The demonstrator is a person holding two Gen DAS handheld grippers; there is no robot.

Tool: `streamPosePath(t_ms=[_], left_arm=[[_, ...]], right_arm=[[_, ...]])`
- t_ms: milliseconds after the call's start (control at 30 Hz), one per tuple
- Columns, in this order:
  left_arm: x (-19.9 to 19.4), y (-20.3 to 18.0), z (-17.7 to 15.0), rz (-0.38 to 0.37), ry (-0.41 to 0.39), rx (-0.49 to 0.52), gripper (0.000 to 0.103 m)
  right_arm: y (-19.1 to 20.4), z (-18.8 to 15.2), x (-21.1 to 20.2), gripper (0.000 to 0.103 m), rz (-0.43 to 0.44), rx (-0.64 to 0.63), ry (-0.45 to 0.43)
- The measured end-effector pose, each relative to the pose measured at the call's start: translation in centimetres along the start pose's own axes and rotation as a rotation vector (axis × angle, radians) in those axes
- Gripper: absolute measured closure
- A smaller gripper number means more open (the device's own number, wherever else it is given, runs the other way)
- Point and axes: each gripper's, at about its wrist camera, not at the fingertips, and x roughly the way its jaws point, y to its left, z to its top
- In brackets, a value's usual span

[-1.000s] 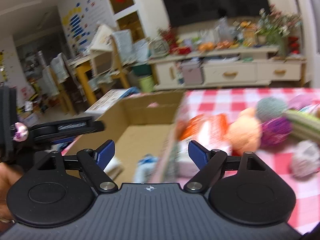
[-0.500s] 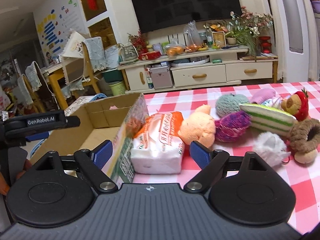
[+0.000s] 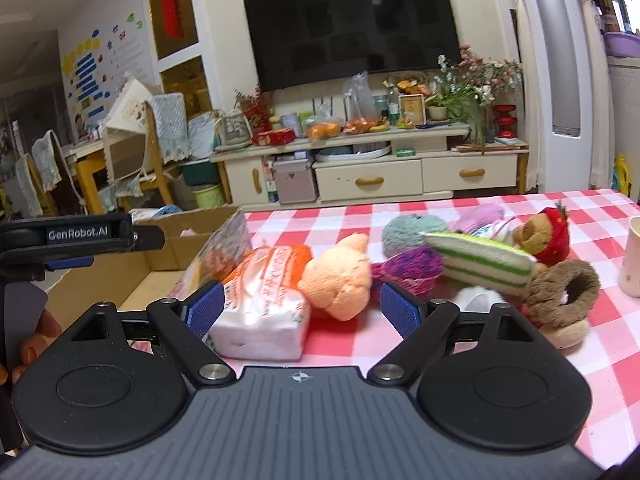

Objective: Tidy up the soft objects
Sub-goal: 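Move both open tools back from the box to the toys, then grip the strawberry-hat teddy with the right gripper while the left grips the white pompom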

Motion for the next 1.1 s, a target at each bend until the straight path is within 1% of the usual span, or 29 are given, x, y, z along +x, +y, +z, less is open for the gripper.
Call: streamPosePath(t_ms=[333, 633, 967, 1100], left_arm=[[0.4, -2.8, -0.4, -0.036, 0.007, 0.053, 0.001], [0.7, -5.6, -1.2, -0.082, 0.015, 0.119, 0.001], [1.2, -9.9, -2.4, -0.148, 0.029, 0.211, 0.001], [1.6, -12.1, -3.2, -0.193, 0.050, 0.262, 0.001]], right_arm=[[-2.7, 0.3, -0.5, 0.000, -0.056, 0.042, -0.032], [-5.9, 0.7, -1.1, 0.000, -0.131, 0.099, -0.078], [-11.3, 0.7, -2.1, 0.000, -0.275, 0.186, -0.128], [-14.0, 0.9, -1.2, 0.000, -0.327, 0.217, -0.116]])
